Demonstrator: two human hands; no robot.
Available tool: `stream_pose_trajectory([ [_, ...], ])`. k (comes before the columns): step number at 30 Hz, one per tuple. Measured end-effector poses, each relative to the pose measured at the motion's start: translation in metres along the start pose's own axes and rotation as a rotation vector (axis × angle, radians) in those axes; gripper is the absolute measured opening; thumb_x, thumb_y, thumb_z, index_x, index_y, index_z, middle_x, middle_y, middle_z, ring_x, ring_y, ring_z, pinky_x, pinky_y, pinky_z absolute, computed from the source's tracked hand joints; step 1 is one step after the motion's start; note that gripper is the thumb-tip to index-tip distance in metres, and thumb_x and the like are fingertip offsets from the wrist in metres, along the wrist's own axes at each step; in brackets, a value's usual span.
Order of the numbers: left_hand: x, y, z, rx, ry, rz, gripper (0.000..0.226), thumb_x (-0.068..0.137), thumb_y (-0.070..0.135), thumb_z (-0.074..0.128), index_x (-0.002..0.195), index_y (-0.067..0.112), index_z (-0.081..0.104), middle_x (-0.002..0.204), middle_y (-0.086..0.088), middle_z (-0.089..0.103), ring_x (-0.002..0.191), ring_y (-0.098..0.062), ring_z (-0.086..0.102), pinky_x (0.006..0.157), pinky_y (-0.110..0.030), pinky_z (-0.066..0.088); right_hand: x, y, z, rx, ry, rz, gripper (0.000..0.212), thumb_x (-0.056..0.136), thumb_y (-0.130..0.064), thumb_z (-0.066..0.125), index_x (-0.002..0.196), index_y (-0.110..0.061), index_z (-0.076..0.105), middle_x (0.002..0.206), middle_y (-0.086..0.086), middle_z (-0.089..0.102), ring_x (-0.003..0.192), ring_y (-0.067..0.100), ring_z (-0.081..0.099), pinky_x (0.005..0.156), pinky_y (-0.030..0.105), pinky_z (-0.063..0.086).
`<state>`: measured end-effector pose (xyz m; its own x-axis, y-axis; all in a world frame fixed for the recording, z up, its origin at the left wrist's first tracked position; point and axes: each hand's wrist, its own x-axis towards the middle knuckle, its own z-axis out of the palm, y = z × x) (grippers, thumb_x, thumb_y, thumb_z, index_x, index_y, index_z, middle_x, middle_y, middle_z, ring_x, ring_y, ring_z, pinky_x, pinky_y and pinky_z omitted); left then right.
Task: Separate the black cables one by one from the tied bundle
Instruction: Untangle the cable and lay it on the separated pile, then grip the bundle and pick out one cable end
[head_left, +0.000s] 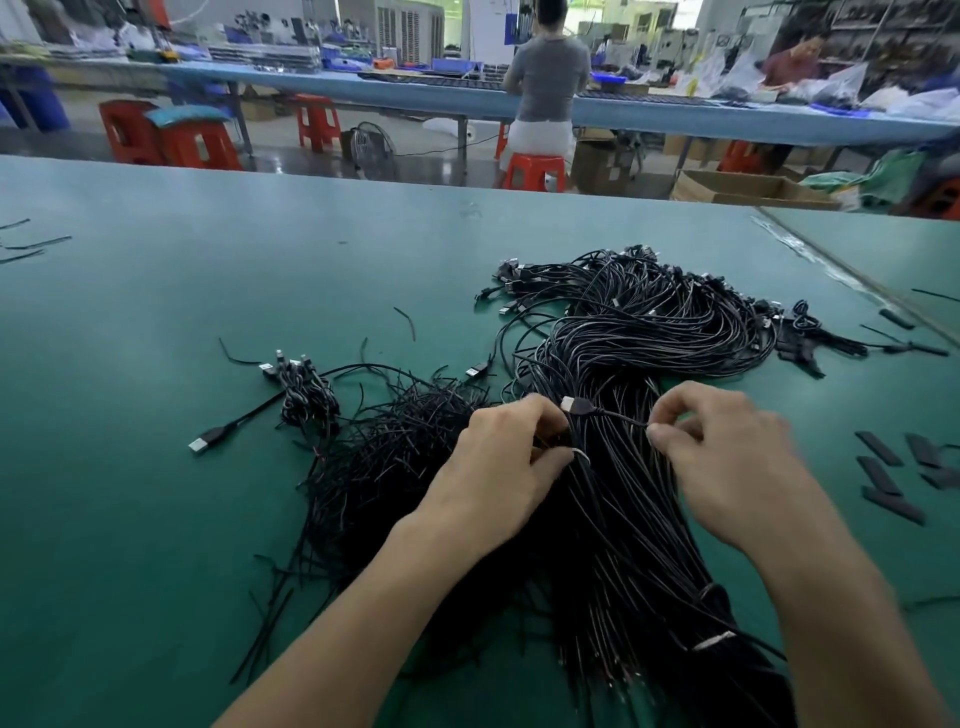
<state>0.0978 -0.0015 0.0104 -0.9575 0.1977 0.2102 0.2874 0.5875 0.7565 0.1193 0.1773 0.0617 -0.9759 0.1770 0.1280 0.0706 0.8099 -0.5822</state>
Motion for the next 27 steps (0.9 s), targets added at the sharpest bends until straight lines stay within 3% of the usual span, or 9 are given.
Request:
stream_pose_trajectory([
  [3,-0.005,0.012,-0.007,0.270,0.062,0.147,0.050,0.083,0.036,0.072,0.127,0.037,0.049,0.116,0.014,0.054,0.107,-0.009,0.053,0.087,-0.034,0.052,-0.003,-0.003,-0.003,0.050,-0.023,-0.130,0.024,0.088,-0.020,0.072,0.069,-0.031,0.065,0.067,-0.011,0.063,0.064,0.000,0.056,0.056,0.006,0.039],
  [5,-0.007,0.021,-0.010,0.360,0.073,0.280,0.060,0.081,0.041,0.068,0.135,0.036,0.045,0.121,0.011,0.049,0.113,-0.011,0.043,0.094,-0.030,0.041,-0.004,-0.008,-0.005,0.144,-0.099,-0.227,0.020,0.084,-0.019,0.076,0.070,-0.031,0.070,0.062,-0.009,0.065,0.062,-0.002,0.059,0.061,0.008,0.041],
  [7,-0.008,0.027,-0.010,0.317,0.036,0.344,0.046,0.085,0.037,0.063,0.129,0.030,0.051,0.110,0.010,0.058,0.104,-0.013,0.051,0.093,-0.031,0.041,-0.006,-0.014,-0.005,0.316,-0.198,-0.304,0.012,0.083,-0.017,0.077,0.075,-0.026,0.075,0.070,-0.006,0.071,0.065,0.004,0.063,0.069,0.021,0.049],
  [9,-0.009,0.030,-0.012,0.234,0.020,0.357,0.019,0.093,0.028,0.056,0.110,0.021,0.055,0.087,0.006,0.065,0.081,-0.021,0.061,0.074,-0.038,0.043,-0.007,-0.018,-0.004,0.441,-0.199,-0.348,0.008,0.081,-0.015,0.077,0.080,-0.023,0.078,0.075,-0.003,0.074,0.072,0.016,0.069,0.073,0.034,0.055],
  [13,-0.006,0.027,-0.018,0.342,0.154,0.134,0.022,0.100,0.042,0.047,0.090,0.026,0.057,0.071,0.005,0.061,0.066,-0.022,0.056,0.062,-0.034,0.038,-0.003,-0.009,-0.004,0.438,-0.220,-0.261,0.010,0.085,-0.024,0.073,0.081,-0.032,0.076,0.067,-0.003,0.071,0.052,0.006,0.058,0.052,0.017,0.045],
  [15,-0.003,0.021,-0.022,0.390,0.140,-0.045,0.031,0.097,0.053,0.047,0.083,0.027,0.057,0.070,0.008,0.057,0.068,-0.019,0.053,0.064,-0.032,0.037,-0.001,-0.001,-0.004,0.365,-0.256,-0.205,0.016,0.090,-0.026,0.069,0.076,-0.031,0.074,0.061,-0.003,0.067,0.048,0.007,0.052,0.049,0.021,0.042],
  [20,-0.005,0.023,-0.025,0.221,-0.226,0.044,0.034,0.093,0.052,0.058,0.068,0.028,0.054,0.063,0.007,0.055,0.058,-0.011,0.053,0.055,-0.027,0.038,-0.002,0.000,-0.007,0.255,-0.372,-0.362,0.015,0.092,-0.036,0.062,0.084,-0.033,0.074,0.055,-0.008,0.046,0.053,0.008,0.039,0.055,0.030,0.035],
  [23,-0.006,0.034,-0.026,-0.048,-0.390,0.039,0.035,0.095,0.040,0.063,0.066,0.021,0.054,0.053,0.011,0.045,0.046,-0.007,0.041,0.049,-0.025,0.035,-0.006,-0.005,-0.020,0.424,-0.411,-0.436,0.014,0.079,-0.043,0.069,0.083,-0.031,0.078,0.063,-0.005,0.064,0.058,0.009,0.051,0.056,0.022,0.042],
  [27,-0.018,0.051,-0.020,-0.328,-0.756,0.055,0.044,0.098,0.046,0.054,0.062,0.020,0.058,0.051,0.004,0.038,0.047,-0.016,0.033,0.050,-0.033,0.027,-0.010,-0.013,-0.028,0.692,-0.328,-0.528,0.012,0.067,-0.031,0.082,0.078,-0.026,0.079,0.075,0.001,0.075,0.068,0.006,0.068,0.064,0.016,0.053],
])
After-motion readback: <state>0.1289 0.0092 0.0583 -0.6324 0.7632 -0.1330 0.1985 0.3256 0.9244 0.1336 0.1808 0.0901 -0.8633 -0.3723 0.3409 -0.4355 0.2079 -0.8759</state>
